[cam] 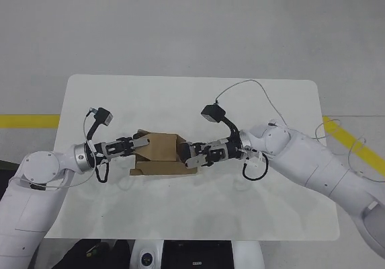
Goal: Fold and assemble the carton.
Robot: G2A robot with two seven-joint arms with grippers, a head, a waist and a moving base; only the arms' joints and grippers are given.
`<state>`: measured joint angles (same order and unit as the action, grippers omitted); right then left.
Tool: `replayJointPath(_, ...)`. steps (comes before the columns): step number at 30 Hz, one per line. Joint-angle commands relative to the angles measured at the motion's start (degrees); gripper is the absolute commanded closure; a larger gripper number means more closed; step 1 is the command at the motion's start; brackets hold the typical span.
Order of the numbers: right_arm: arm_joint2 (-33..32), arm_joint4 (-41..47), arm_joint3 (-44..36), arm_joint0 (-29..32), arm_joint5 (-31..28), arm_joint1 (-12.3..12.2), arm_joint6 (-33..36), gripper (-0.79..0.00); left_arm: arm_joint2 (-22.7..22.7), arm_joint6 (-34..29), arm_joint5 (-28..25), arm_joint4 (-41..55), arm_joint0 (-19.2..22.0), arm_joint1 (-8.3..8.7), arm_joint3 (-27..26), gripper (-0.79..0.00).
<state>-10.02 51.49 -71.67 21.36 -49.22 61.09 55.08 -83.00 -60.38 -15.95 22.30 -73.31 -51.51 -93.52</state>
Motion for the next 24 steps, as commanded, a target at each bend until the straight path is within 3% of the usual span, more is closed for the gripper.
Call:
replayJointPath(1, -0.7, 4.6, 1.3, 0.9, 2.8, 0.1, 2.8, -0.391, -0.2, 0.9, -0.9, -0.1, -0.3, -0.04, -0.3, 0.000)
replayJointPath(6, -2.8, 5.8, 4.6, 2.2, 6.9, 1.2, 6.9, -0.413, -1.0, 2.1, -1.9, -0.4, -0.9, -0.02, -1.2, 0.000)
replayJointPath(11, -5.1, 3.6, 6.3, 3.3, 6.8, 2.4, 6.8, -0.376, -1.5, 1.4, -2.1, 0.3, -1.6, 0.05, -2.0, 0.000)
replayJointPath(24, -8.1, -3.4, 11.6, 4.1, 8.0, 5.8, 8.0, -0.385, -1.6, 0.4, -2.1, 1.6, -2.2, 0.02, -3.7, 0.000)
